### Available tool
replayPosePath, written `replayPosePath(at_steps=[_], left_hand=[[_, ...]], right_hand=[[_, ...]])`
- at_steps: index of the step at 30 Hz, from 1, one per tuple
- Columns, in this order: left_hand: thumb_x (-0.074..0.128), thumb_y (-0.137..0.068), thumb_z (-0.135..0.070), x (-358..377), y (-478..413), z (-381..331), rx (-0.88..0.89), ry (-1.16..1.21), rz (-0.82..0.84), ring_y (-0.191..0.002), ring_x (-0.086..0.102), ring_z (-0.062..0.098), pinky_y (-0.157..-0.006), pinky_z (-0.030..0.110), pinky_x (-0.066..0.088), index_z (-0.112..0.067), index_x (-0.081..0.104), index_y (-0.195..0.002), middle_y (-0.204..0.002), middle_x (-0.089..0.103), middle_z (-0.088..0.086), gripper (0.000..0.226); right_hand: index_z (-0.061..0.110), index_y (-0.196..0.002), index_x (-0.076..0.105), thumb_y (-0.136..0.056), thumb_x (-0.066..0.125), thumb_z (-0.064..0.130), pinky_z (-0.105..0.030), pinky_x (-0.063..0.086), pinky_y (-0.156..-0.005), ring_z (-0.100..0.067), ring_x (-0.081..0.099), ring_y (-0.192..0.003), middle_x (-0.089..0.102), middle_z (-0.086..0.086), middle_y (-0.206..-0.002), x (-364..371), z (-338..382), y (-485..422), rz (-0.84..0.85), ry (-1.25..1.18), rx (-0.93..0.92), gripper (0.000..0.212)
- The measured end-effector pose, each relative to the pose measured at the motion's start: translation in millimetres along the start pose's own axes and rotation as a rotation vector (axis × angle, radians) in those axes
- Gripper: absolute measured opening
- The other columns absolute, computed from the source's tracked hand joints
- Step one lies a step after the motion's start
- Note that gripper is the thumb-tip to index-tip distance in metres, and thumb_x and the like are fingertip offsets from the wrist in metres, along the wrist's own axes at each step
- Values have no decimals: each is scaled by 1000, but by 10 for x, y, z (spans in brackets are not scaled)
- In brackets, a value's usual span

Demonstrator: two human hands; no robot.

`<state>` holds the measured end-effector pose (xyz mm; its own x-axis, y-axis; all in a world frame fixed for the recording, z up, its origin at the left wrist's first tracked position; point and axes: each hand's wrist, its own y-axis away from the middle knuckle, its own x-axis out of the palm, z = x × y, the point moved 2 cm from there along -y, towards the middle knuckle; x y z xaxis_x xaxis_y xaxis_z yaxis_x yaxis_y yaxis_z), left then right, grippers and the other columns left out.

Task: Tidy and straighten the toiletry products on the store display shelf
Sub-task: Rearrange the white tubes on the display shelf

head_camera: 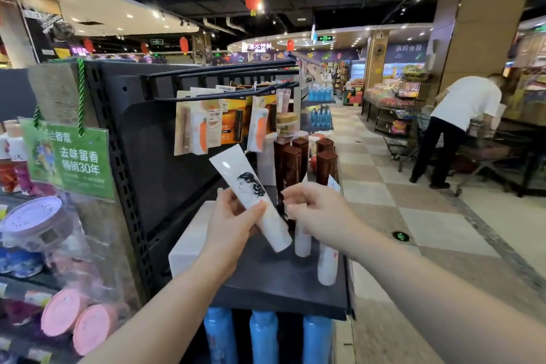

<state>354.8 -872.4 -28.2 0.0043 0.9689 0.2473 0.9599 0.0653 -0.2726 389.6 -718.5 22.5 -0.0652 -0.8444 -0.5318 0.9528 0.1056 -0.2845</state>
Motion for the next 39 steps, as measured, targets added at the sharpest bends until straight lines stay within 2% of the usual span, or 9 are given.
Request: replayPosePath(at_steps=[4,9,14,21,25,30,32,35,39], left_hand=[[67,-81,-6,136,48,105,31,-181,33,-93,66,10,-80,30,53,-20,59,-97,-99,70,1,22],[71,-77,-9,297,163,286,45,-317,61,-88,65,-1,-77,22,51,-33,58,-95,-95,70,-10,33],[73,-74,-13,490,248,478,32,-477,52,-85,62,-4,-69,14,49,-42,57,-91,-97,67,-13,37],[71,-78,-14,595,324,658,20,-573,35,-84,62,-6,-69,8,48,-42,57,-94,-98,67,-13,35],[69,-78,-14,610,330,691,15,-656,30,-86,55,-15,-66,1,42,-47,51,-93,-98,63,-18,41],[68,-76,-6,570,371,854,-123,-687,-7,-80,58,-12,-60,5,44,-43,51,-94,-93,63,-17,45],[69,-75,-5,553,366,877,-128,-688,-35,-77,57,-18,-57,2,43,-43,52,-90,-89,64,-17,44],[70,-75,-7,556,360,882,-133,-724,-60,-77,55,-20,-57,1,42,-46,49,-87,-88,63,-20,46],[71,-74,-10,557,363,892,-169,-733,-66,-76,57,-16,-56,3,43,-48,47,-87,-88,61,-23,47]], right_hand=[[41,-75,61,-86,59,18,-18,51,-63,-4,63,-75,62,22,-79,-431,170,-129,-36,115,-167,25],[26,-89,70,-87,58,14,-24,45,-84,-4,58,-89,61,18,-84,-826,47,-392,-72,261,-216,17],[33,-82,65,-88,58,18,-11,37,-69,8,51,-80,57,24,-83,-884,-233,-542,-15,238,-192,18],[33,-86,65,-87,54,19,-14,37,-68,-2,55,-88,59,19,-88,-811,-398,-697,100,291,-232,17],[32,-86,65,-87,55,19,-17,37,-75,-4,55,-90,59,19,-87,-840,-441,-754,132,240,-265,16],[30,-90,66,-88,56,21,-25,45,-85,-6,58,-95,63,15,-93,-869,-490,-804,187,214,-306,13],[31,-94,68,-86,60,29,-23,46,-86,1,56,-93,62,20,-93,-910,-504,-799,263,221,-352,11],[35,-107,66,-79,66,43,-12,39,-83,11,51,-98,57,28,-98,-951,-487,-749,504,324,-435,28],[32,-114,63,-78,70,32,-22,43,-93,-1,54,-105,58,21,-108,-895,-468,-709,637,504,-513,37]])
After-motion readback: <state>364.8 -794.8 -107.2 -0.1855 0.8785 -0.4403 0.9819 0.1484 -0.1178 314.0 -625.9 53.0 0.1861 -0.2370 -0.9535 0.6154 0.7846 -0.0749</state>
